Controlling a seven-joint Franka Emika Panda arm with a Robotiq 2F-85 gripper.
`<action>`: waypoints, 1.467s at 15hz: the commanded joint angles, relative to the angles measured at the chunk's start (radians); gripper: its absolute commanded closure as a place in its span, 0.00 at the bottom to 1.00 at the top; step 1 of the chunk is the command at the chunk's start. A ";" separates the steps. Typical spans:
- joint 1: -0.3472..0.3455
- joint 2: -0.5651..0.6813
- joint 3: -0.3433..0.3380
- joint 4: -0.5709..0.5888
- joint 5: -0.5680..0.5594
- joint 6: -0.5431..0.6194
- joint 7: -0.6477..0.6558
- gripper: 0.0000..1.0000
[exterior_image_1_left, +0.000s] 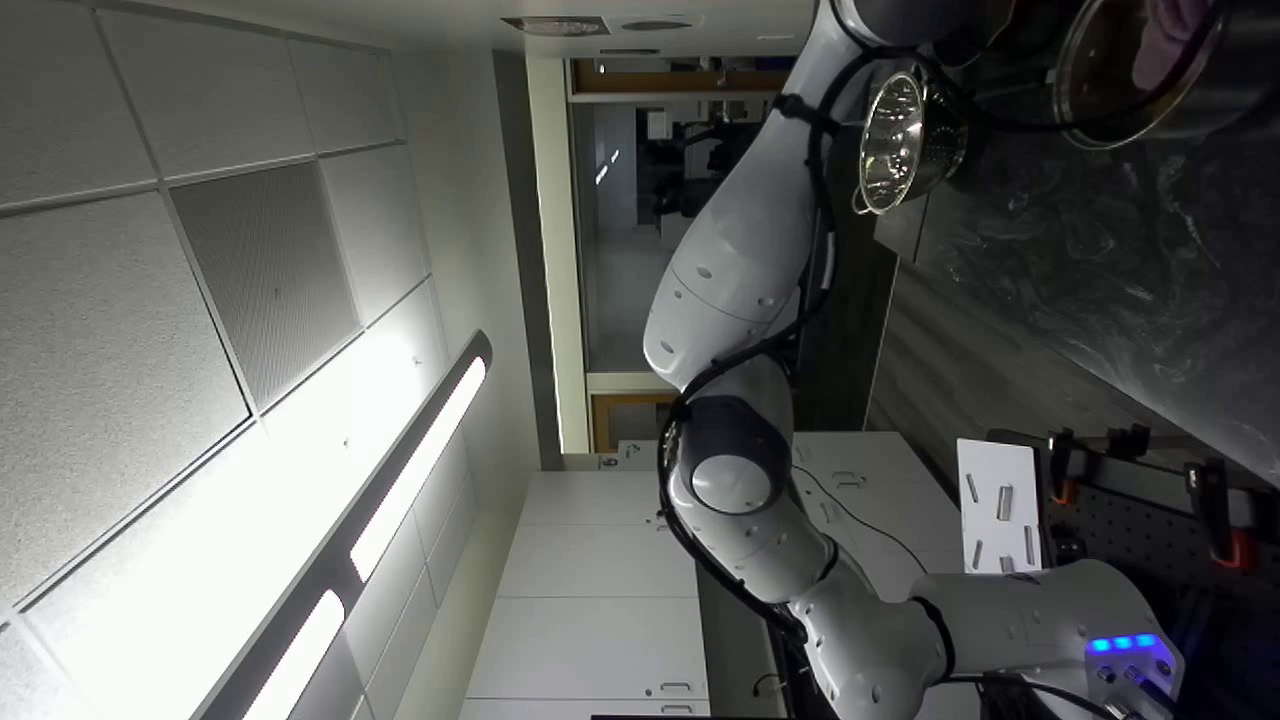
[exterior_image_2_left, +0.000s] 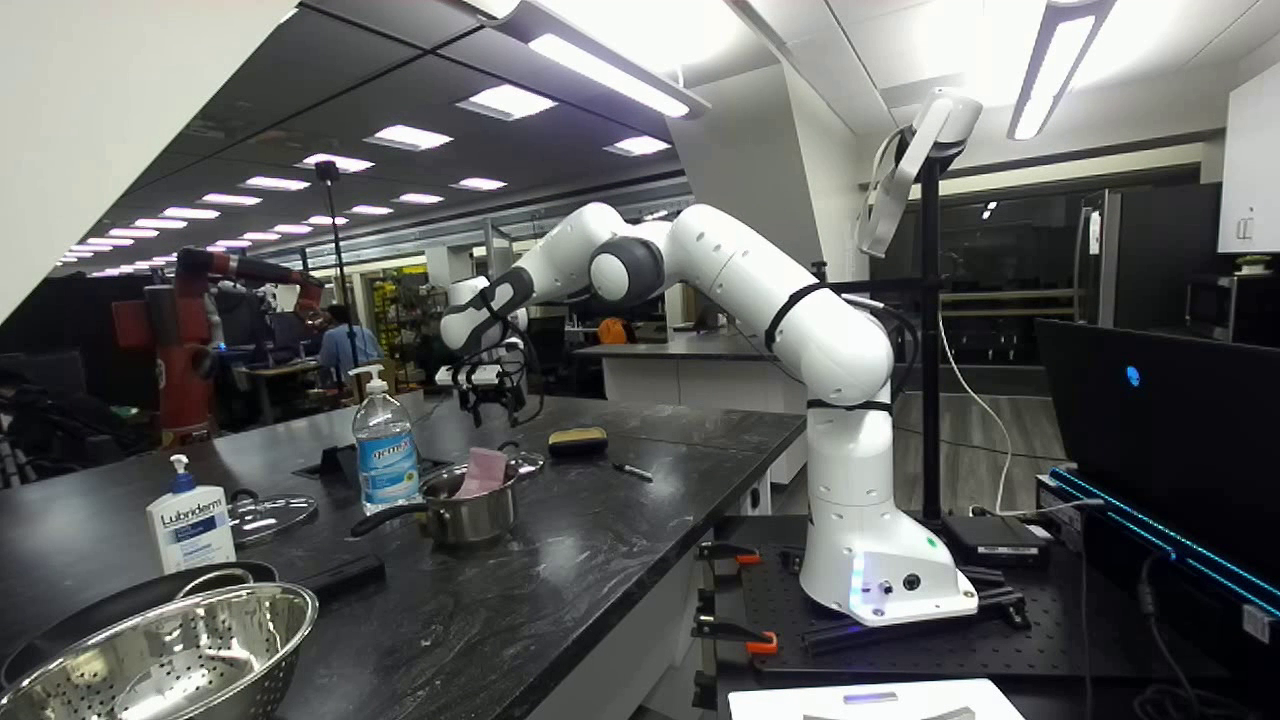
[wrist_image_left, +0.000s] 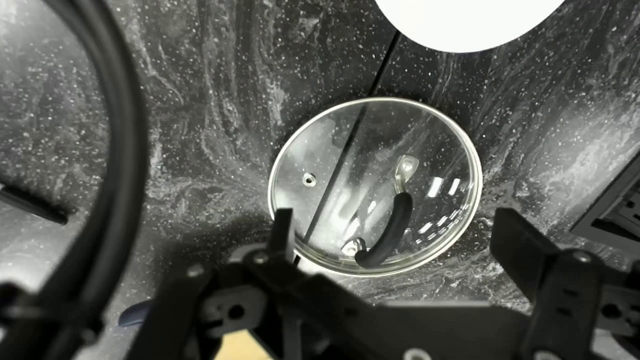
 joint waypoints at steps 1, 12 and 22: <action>-0.029 0.074 -0.006 0.129 0.009 -0.071 0.093 0.00; -0.114 0.185 0.008 0.294 0.001 -0.147 0.112 0.00; -0.126 0.262 0.021 0.360 0.006 -0.146 0.103 0.00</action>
